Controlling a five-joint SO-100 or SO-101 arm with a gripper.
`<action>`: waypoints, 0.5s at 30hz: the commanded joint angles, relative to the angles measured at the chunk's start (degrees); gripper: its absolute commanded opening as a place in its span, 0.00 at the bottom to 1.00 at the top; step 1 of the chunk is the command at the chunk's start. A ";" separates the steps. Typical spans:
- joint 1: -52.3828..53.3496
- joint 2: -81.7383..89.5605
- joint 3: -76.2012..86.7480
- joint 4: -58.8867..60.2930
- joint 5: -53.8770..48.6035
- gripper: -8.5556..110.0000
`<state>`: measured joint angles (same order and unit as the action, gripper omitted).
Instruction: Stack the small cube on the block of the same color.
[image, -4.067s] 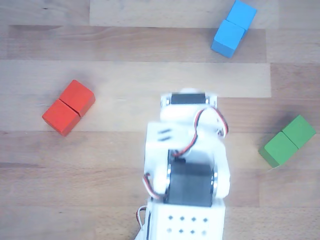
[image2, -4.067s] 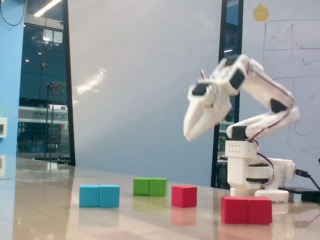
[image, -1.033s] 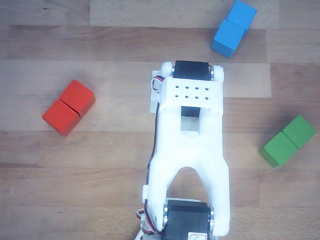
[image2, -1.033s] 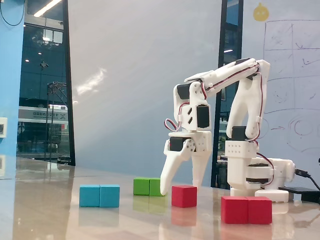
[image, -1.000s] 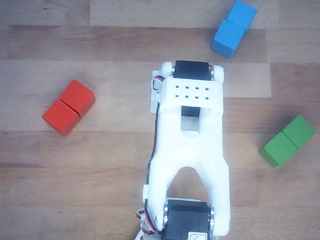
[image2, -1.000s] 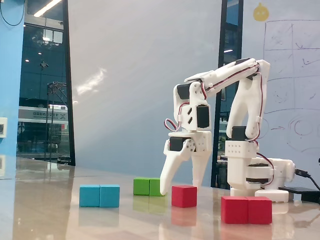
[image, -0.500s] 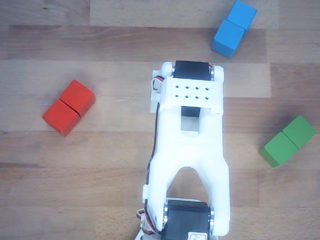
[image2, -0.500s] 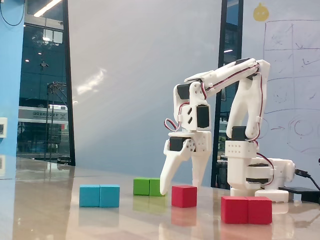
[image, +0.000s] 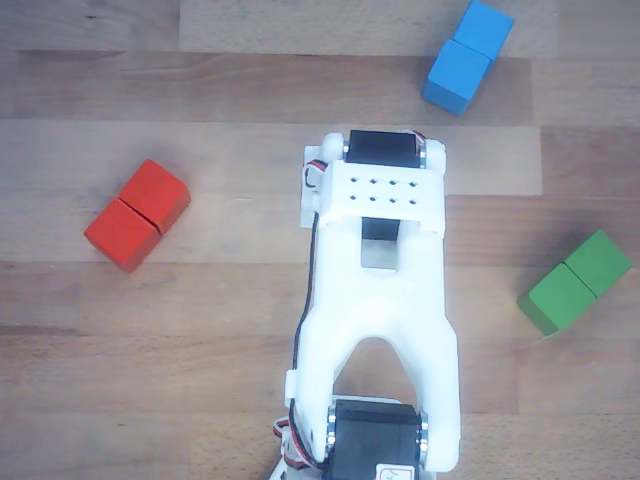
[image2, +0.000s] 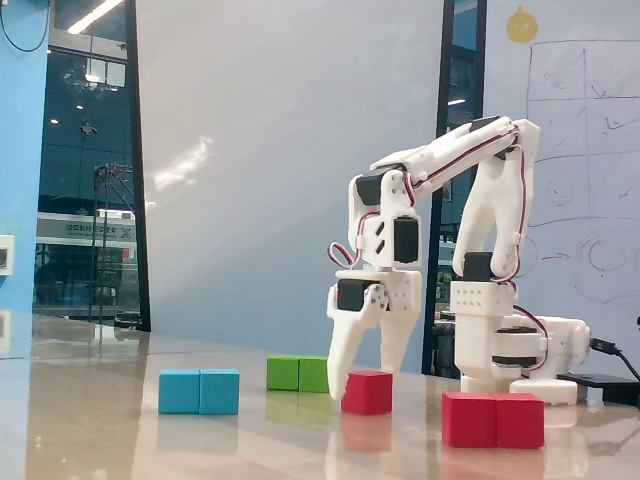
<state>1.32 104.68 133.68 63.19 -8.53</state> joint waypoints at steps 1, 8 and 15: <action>0.79 0.26 0.26 -1.58 0.26 0.23; 0.88 0.26 0.79 -2.02 0.26 0.21; 0.88 0.35 0.79 -2.02 0.44 0.21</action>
<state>1.67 104.68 134.82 61.88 -8.53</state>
